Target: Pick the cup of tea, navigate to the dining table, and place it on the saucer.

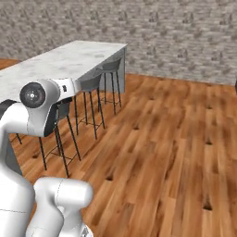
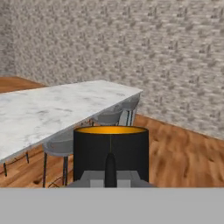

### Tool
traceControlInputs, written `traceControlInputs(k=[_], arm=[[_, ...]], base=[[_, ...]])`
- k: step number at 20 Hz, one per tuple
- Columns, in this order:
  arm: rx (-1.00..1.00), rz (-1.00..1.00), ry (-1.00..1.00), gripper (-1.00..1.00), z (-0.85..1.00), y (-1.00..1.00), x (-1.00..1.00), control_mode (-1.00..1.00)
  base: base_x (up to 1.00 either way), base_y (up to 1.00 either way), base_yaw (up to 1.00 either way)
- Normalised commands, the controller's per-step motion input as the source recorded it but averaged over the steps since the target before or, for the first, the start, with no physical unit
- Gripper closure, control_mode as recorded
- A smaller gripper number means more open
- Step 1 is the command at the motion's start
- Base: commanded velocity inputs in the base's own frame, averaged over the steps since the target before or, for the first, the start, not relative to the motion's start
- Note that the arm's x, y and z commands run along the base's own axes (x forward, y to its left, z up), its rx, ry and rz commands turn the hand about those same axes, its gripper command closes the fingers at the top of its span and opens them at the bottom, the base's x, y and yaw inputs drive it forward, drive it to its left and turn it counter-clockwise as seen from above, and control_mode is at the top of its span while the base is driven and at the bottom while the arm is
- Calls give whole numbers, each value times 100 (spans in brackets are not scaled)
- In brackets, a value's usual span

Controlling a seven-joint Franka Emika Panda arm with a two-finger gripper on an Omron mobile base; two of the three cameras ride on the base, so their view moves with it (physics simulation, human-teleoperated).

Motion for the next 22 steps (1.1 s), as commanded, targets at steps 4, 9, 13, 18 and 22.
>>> traceControlInputs(k=[4, 9, 13, 18, 22], arm=[[0, 0, 0, 100, 0, 0, 0, 100], [0, 0, 0, 100, 0, 0, 0, 100], [0, 0, 0, 100, 0, 0, 0, 100], [0, 0, 0, 100, 0, 0, 0, 100], [0, 0, 0, 100, 0, 0, 0, 100]], base=[[100, -44, 22], [100, -47, 26], [99, -61, 28], [54, -89, 30], [62, -88, 30]])
